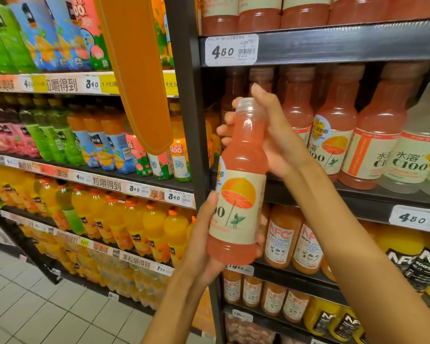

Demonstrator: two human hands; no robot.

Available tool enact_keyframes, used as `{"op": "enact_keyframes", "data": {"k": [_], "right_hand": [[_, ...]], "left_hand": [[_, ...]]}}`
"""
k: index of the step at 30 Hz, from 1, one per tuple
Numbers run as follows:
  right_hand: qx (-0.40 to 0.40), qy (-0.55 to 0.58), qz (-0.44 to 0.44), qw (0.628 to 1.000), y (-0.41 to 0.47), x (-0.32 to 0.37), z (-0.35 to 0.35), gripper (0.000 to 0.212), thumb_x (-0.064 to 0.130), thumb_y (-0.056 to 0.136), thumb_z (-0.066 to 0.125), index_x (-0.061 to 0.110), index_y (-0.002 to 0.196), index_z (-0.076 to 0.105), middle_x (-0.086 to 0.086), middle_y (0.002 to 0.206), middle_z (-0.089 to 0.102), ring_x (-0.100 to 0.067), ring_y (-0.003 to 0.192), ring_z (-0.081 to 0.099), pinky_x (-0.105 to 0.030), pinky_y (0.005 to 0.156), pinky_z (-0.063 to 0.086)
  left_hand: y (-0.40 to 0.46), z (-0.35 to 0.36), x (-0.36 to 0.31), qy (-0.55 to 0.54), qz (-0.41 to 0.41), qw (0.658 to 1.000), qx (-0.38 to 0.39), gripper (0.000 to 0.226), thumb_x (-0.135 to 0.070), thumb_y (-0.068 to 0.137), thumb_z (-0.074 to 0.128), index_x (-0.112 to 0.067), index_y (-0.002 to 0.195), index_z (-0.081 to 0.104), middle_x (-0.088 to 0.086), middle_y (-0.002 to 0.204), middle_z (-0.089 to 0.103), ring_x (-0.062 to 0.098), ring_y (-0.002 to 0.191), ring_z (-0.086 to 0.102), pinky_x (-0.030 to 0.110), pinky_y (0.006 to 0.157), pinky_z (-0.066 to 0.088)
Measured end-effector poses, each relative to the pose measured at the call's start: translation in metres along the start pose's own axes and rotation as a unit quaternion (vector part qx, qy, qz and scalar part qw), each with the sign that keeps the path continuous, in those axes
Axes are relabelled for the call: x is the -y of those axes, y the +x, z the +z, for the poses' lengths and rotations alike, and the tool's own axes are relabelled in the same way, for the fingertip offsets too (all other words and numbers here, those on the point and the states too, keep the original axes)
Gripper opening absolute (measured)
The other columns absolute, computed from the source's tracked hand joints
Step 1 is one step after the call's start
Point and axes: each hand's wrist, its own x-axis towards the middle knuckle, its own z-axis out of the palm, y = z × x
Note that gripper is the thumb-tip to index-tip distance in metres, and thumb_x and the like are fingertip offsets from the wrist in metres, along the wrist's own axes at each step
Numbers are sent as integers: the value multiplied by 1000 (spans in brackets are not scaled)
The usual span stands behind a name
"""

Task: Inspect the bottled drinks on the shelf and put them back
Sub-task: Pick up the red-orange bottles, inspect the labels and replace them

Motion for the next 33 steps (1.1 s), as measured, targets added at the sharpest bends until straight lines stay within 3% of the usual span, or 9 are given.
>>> {"op": "enact_keyframes", "data": {"k": [4, 8, 12, 15, 18, 21, 27, 30, 33], "right_hand": [[43, 72, 47, 995, 2, 1, 6, 17, 31, 88, 53, 15, 83, 50, 2, 62, 59, -9, 54, 58, -23, 56, 51], [-34, 3, -8, 999, 1, 2, 1, 10, 21, 89, 54, 14, 84, 52, 0, 61, 57, -11, 51, 54, -26, 53, 49], [-105, -62, -35, 992, 3, -1, -1, 16, 27, 91, 61, 12, 92, 57, -2, 66, 63, -14, 57, 60, -29, 57, 52], [-84, -66, -21, 994, 5, 3, -1, 38, 44, 88, 63, 9, 104, 58, -4, 72, 65, -16, 63, 64, -32, 62, 54], [-12, 27, 19, 999, 6, 5, 0, 39, 47, 90, 55, 11, 104, 55, -3, 73, 64, -15, 66, 64, -29, 63, 55], [9, 73, 32, 997, 9, 5, -1, 21, 35, 94, 53, 16, 85, 53, 2, 66, 59, -9, 57, 59, -24, 59, 52], [-93, -58, 1, 994, 8, 4, -5, 24, 31, 90, 64, 11, 96, 54, -2, 66, 62, -13, 58, 60, -30, 58, 53], [-70, -66, 35, 995, 9, 6, -8, 36, 39, 90, 63, 9, 109, 54, -4, 73, 67, -16, 68, 67, -31, 65, 56], [-52, 3, 51, 997, 10, 0, -9, 30, 35, 92, 59, 11, 108, 53, -8, 77, 69, -20, 74, 70, -32, 68, 57]], "left_hand": [[-1, 1, 7, -17, -16, 999, 23, 69, -57, 83, 60, -3, 125, 56, 18, 99, 66, 26, 82, 65, 38, 72, 56], [-4, -11, -1, 118, 11, 987, -104, 69, -59, 79, 53, -12, 129, 57, 17, 121, 66, 30, 109, 64, 50, 96, 49], [-1, -10, -8, 121, 3, 985, -125, 85, -69, 67, 65, -12, 129, 57, 14, 112, 69, 28, 93, 69, 42, 77, 57], [1, -4, -8, -1, -19, 998, -61, 78, -62, 78, 62, 2, 122, 58, 20, 95, 68, 28, 74, 68, 37, 62, 56], [3, 2, -6, -135, -74, 986, 63, 78, -64, 90, 38, 5, 122, 53, 20, 97, 61, 28, 78, 64, 37, 68, 54], [7, -1, -5, -90, -74, 992, 57, 78, -65, 92, 28, 2, 121, 57, 19, 100, 62, 27, 81, 64, 37, 75, 53], [5, -7, -11, 66, -4, 993, -97, 82, -66, 76, 52, -7, 135, 51, 21, 109, 67, 30, 89, 68, 42, 76, 57], [5, 4, -7, -14, -27, 999, -44, 88, -63, 72, 68, 1, 130, 49, 20, 96, 65, 29, 75, 66, 38, 65, 57], [8, 20, -12, -156, -80, 983, 51, 76, -57, 80, 64, 7, 119, 52, 19, 90, 62, 27, 71, 64, 34, 63, 55]]}}
